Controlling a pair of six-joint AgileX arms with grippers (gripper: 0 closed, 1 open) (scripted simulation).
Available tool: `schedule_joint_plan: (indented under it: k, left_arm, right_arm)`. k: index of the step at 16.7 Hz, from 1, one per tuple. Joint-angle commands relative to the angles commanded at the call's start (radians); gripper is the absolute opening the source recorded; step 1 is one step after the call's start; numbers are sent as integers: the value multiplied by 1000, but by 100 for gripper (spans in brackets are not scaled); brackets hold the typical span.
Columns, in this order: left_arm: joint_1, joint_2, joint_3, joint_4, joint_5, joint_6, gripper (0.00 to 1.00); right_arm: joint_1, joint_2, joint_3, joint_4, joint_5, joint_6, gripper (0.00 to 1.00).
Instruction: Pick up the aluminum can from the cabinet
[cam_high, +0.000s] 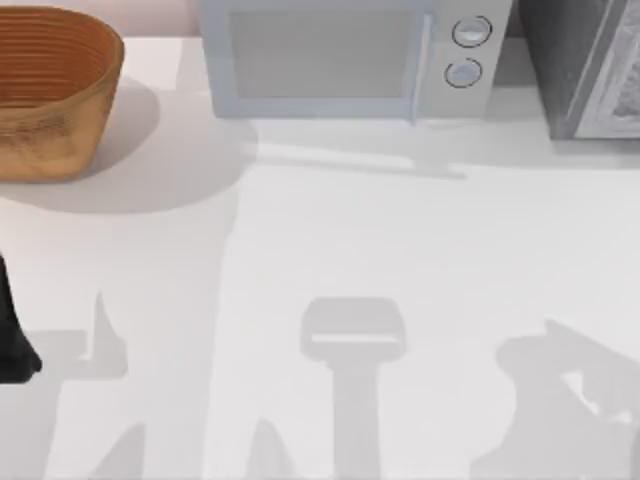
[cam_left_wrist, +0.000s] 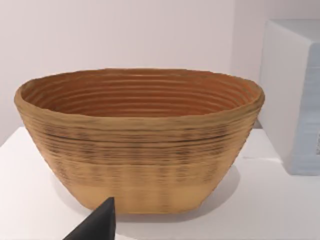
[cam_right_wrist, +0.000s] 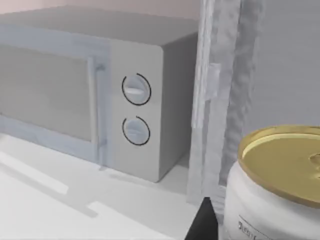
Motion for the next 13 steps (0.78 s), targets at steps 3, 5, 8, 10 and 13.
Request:
schedule_joint_plan:
  k: [3, 5, 8, 10, 13]
  left_arm:
    - [0, 0, 0, 0, 0, 0, 100]
    - [0, 0, 0, 0, 0, 0, 100]
    - [0, 0, 0, 0, 0, 0, 100]
    - [0, 0, 0, 0, 0, 0, 100]
    - [0, 0, 0, 0, 0, 0, 100]
  right_arm:
    - [-135, 321, 66, 227, -239, -11, 0]
    - [-214, 509, 105, 359, -378, -17, 0]
    - [-308, 731, 152, 517, -544, -24, 0]
    - [-351, 828, 175, 589, -619, -27, 0]
    - [-381, 894, 191, 640, -671, -29, 0]
